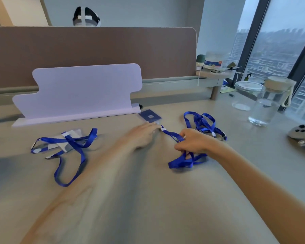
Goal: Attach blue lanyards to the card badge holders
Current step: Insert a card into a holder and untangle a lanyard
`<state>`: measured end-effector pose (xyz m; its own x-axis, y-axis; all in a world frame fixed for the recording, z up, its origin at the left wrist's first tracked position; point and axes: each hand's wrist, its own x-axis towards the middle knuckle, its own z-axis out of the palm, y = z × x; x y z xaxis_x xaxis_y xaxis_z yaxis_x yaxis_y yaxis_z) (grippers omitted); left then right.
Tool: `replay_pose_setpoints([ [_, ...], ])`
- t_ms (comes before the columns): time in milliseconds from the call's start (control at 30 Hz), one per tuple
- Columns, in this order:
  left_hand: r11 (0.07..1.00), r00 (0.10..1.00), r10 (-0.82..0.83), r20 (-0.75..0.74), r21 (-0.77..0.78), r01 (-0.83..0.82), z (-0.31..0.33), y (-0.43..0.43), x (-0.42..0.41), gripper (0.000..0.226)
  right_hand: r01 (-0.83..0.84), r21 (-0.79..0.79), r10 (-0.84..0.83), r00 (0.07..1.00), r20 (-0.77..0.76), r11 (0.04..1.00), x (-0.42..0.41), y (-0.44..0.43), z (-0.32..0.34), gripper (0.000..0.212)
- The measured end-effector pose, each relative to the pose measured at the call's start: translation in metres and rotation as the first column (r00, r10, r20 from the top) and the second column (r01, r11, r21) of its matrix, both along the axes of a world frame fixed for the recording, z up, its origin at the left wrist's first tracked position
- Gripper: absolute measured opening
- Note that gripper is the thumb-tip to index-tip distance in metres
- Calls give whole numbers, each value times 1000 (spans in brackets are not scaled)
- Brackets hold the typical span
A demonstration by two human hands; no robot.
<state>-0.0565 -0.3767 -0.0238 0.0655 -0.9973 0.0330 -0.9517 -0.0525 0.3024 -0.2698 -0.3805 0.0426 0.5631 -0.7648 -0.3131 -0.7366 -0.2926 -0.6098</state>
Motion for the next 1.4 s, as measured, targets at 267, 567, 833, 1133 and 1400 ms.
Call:
replay_pose_setpoints([
  [267, 993, 994, 111, -20, 32, -110, -6, -15, 5, 42, 112, 132, -144, 953, 268, 985, -60, 62, 29, 18],
  [567, 987, 995, 90, -38, -129, -94, 4, 34, -62, 52, 159, 47, -166, 932, 321, 986, -102, 94, 6, 29],
  [833, 995, 993, -5, -114, -100, -7, -7, 54, -118, 44, 179, -42, -168, 966, 195, 983, -127, 112, -21, 31],
  [1133, 995, 1000, 22, -6, -92, -23, -13, 56, -120, 44, 216, -359, -199, 976, 85, 908, -184, 140, -30, 34],
  [1400, 987, 1000, 12, 0, -159, -12, -9, 84, -143, 45, 235, -519, -287, 958, -22, 822, -207, 153, -25, 31],
])
